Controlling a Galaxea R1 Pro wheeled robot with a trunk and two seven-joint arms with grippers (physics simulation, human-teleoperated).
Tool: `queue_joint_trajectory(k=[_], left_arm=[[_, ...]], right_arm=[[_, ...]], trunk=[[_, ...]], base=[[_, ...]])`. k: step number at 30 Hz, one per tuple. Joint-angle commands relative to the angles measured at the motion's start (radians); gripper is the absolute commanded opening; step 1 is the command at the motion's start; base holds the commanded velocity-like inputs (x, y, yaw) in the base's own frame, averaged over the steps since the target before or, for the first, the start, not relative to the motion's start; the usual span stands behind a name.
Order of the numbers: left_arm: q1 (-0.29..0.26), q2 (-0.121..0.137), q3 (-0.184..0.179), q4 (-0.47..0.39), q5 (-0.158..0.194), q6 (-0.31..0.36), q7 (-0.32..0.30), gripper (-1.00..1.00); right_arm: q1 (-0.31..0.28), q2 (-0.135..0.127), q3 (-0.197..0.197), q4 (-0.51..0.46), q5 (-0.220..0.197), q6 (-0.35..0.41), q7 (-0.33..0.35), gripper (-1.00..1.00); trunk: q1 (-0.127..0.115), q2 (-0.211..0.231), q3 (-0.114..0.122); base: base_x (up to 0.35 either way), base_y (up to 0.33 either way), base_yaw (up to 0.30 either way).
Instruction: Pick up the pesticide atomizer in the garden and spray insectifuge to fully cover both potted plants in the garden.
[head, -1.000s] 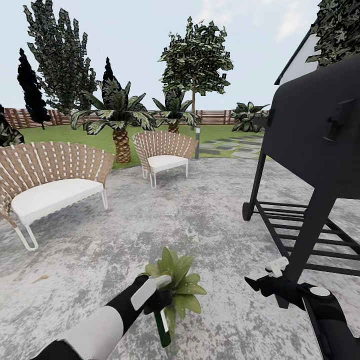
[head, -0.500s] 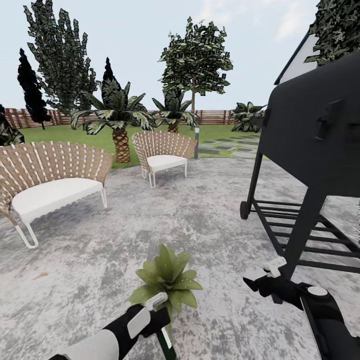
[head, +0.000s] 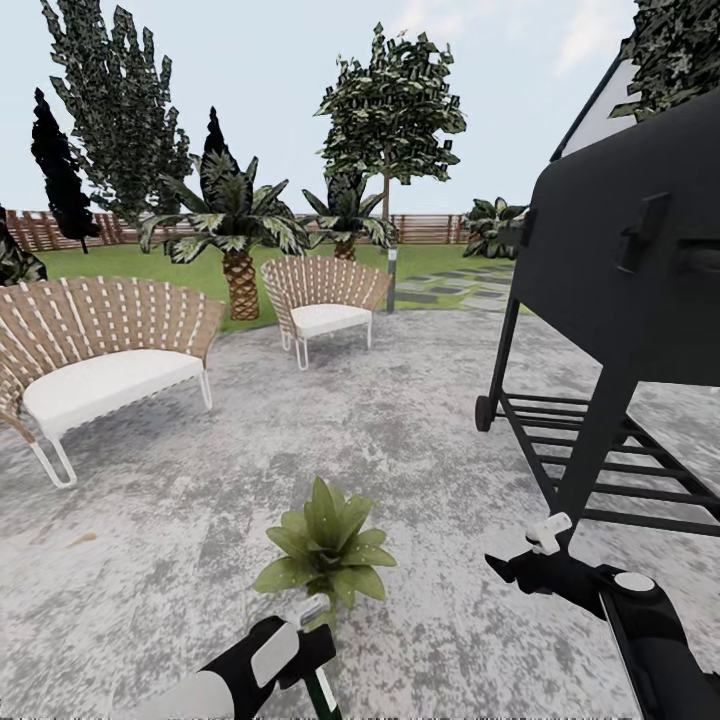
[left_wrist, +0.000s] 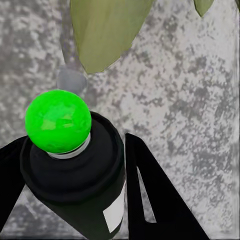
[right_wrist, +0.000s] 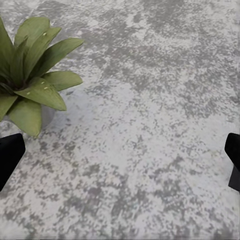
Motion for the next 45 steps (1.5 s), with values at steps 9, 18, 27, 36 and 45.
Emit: queue_joint_trajectory(k=[9,18,27,36,45], left_arm=[[-0.08,0.01,0.002,-0.036,-0.003,0.237,0.024,-1.0],[-0.174,0.034,0.104,-0.031,0.001,0.243,0.254,-1.0],[-0.167,0.013,0.099,-0.099,-0.01,0.233,0.108,-1.0],[-0.148,0.011,0.099,-0.066,-0.005,0.214,0.072,-1.0],[-0.147,0.003,0.098,-0.065,-0.01,0.211,0.072,-1.0]], right_arm=[[0.0,-0.005,-0.006,-0.001,0.0,0.01,0.013,1.0],[0.0,-0.006,-0.004,-0.001,0.0,0.009,0.014,1.0],[0.0,-0.006,-0.004,-0.001,0.0,0.01,0.014,1.0],[0.0,-0.006,-0.004,-0.001,0.0,0.01,0.014,1.0],[0.0,-0.002,-0.002,-0.001,0.0,0.012,0.014,1.0]], trunk=[[0.004,-0.002,-0.035],[0.008,-0.004,-0.07],[0.01,-0.005,-0.085],[0.01,-0.005,-0.085],[0.01,-0.005,-0.085]], base=[[0.0,0.0,0.0],[0.0,0.0,0.0],[0.0,0.0,0.0],[0.0,-0.067,0.0],[0.039,-0.333,0.0]])
